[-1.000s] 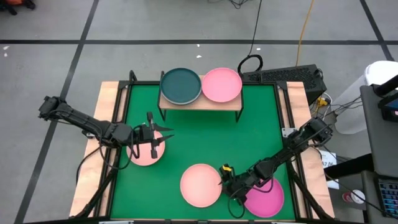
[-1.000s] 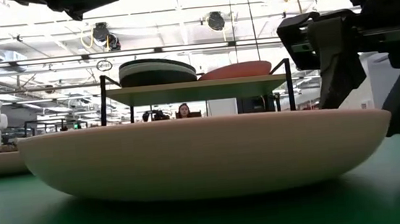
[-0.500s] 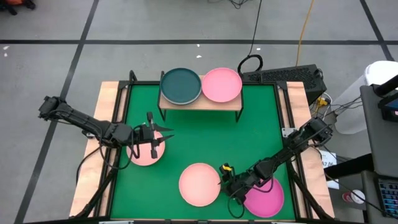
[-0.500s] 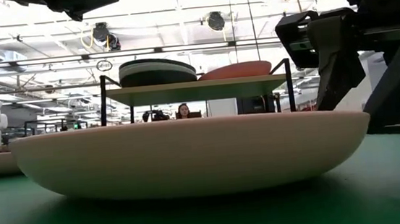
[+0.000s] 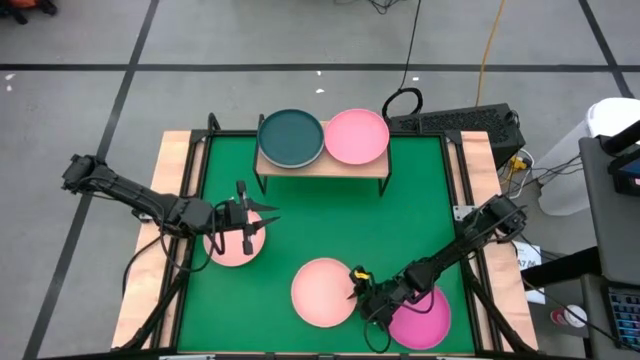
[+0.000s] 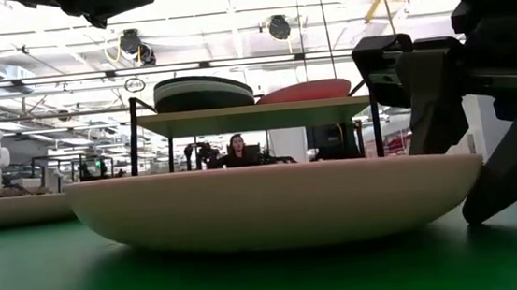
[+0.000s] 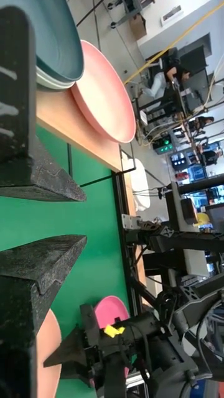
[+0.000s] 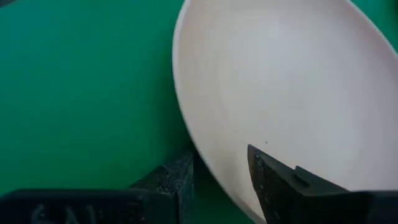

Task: Place and stack plates onto a shelf
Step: Stack the bottom right light yellow plate on top of the light pink plate on the shelf

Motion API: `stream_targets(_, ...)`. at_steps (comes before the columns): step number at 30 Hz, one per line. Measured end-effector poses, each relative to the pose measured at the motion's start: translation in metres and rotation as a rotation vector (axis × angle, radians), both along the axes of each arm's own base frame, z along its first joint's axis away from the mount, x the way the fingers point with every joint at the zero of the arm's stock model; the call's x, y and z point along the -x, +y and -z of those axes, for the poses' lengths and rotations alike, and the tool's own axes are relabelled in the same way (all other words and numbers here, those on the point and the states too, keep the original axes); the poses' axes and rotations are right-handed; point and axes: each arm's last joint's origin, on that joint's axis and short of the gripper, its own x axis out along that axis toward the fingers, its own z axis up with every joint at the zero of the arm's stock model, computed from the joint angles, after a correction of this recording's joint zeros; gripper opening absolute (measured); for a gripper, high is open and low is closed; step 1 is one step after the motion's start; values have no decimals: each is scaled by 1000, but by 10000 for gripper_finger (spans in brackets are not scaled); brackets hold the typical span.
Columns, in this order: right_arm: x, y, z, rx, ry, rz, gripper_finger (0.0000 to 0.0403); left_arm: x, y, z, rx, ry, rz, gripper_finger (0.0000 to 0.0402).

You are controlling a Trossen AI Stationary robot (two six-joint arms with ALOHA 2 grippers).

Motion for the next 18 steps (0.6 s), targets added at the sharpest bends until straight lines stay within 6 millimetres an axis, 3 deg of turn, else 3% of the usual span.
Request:
stream_targets(4,0,-2,-3,25,-19,7,96,0,0,0,2,1,0,104)
stream_targets(10,1,-2,-18,4,-58,-1,10,0,0,0,8,4,-1,104)
stream_targets(18,9,-10,-65,35,-207,39,4,0,0,1,7,6,-1,104)
